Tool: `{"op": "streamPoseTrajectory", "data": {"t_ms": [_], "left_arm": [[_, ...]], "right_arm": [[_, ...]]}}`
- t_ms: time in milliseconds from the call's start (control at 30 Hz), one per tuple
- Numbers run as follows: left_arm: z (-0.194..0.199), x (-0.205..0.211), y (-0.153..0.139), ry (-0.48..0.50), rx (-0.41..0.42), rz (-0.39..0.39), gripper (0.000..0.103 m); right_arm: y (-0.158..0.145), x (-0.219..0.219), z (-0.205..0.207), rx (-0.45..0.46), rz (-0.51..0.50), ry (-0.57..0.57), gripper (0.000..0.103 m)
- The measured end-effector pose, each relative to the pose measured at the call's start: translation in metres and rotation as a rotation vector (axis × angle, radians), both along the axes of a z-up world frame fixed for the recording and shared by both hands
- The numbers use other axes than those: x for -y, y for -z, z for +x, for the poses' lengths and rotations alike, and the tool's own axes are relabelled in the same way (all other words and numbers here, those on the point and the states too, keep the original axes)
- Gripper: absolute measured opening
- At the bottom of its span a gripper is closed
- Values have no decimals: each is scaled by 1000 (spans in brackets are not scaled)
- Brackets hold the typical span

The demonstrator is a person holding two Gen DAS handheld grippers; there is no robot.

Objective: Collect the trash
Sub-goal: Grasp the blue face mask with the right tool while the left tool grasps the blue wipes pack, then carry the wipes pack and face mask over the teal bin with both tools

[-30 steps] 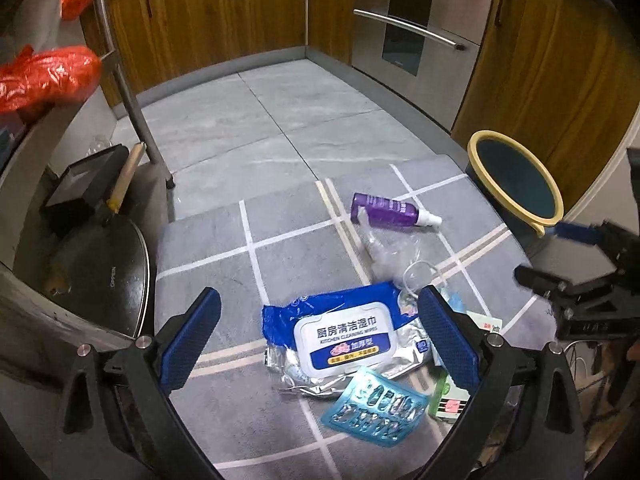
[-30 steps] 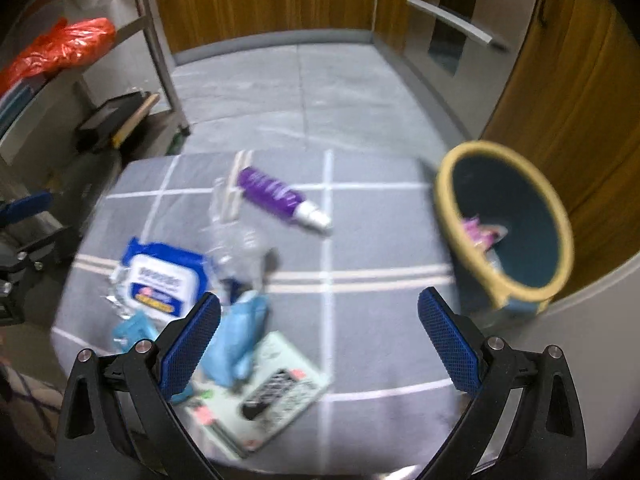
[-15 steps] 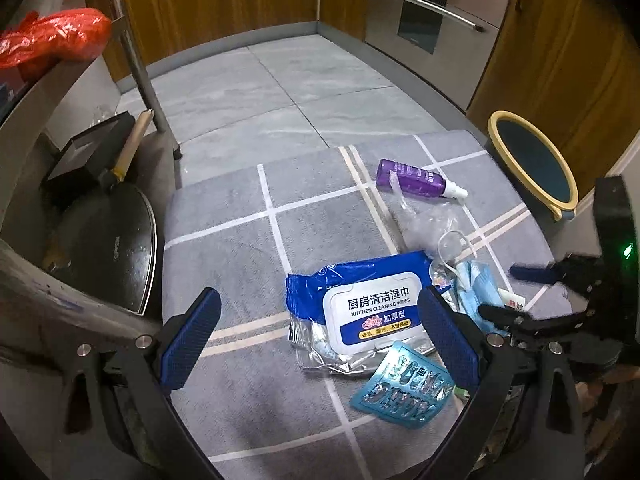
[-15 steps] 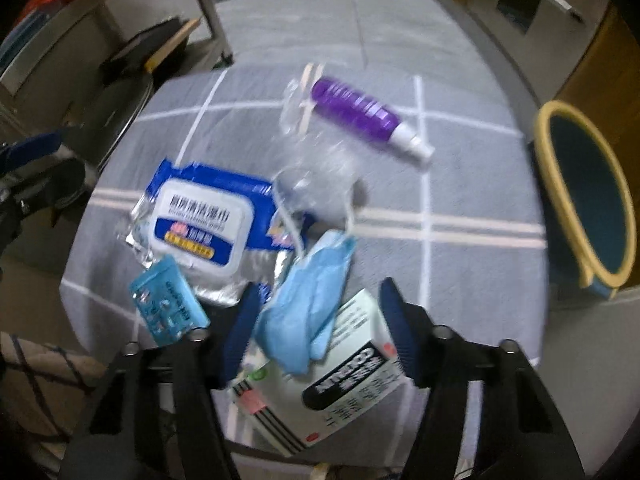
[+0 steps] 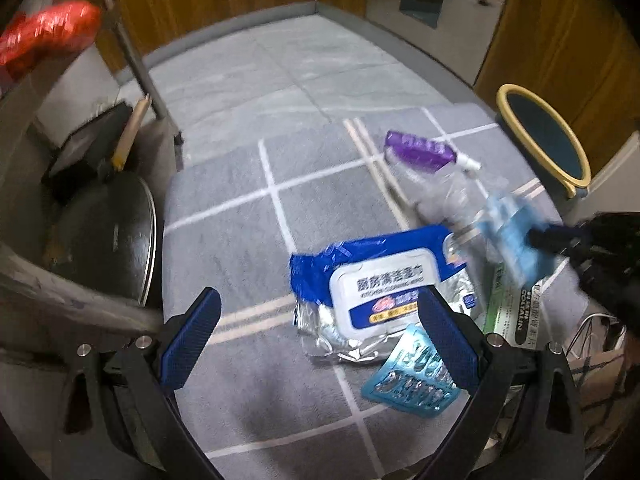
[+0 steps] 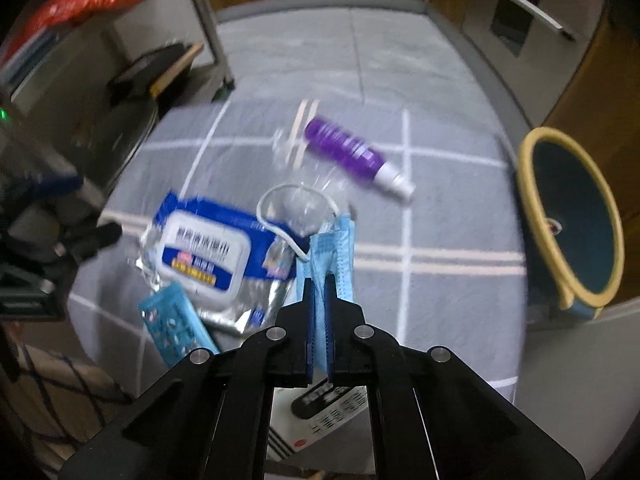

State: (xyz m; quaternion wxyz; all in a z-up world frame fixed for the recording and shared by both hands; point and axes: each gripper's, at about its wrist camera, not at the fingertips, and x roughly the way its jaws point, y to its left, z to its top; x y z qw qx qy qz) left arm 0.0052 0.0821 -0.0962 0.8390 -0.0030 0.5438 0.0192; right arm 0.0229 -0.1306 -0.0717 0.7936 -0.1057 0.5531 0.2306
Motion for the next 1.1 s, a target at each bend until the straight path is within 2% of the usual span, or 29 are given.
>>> {"op": "streamPoseTrajectory", "data": {"t_ms": [133,167,233,367,433,600,667,700,733,900,1100], "left_arm": [[3,-17,22,-82,-96,-81,70],[4,-20,28,-104,-114,-95,66],[6,-25,38,-148,-136,-146,54],[10,-30,54,-190,-152,-181,49],[10,-32,63,-201,-179,-205,39],[5,-40,75,-237,-216,-255,38],[3,-43,77,-249,-218,-293,32],[3,-44,77,-249,-218,-312,19],[2,-44,77,-252,-217,-310,16],[4,-33,62,-209,-167,-278,11],[6,-11,11,-126,13,-215,8]], "right_arm": [[-6,4,5,15,16,21,6],[-8,5,6,20,20,23,6],[-10,6,9,21,30,29,6],[-14,8,10,28,39,39,6],[-15,9,9,28,46,44,6],[-16,12,13,20,66,56,6],[-17,11,14,17,75,55,6],[-17,10,14,18,77,53,6],[-17,10,15,18,79,52,6],[-22,8,14,32,85,52,5],[-30,17,18,59,97,71,6]]}}
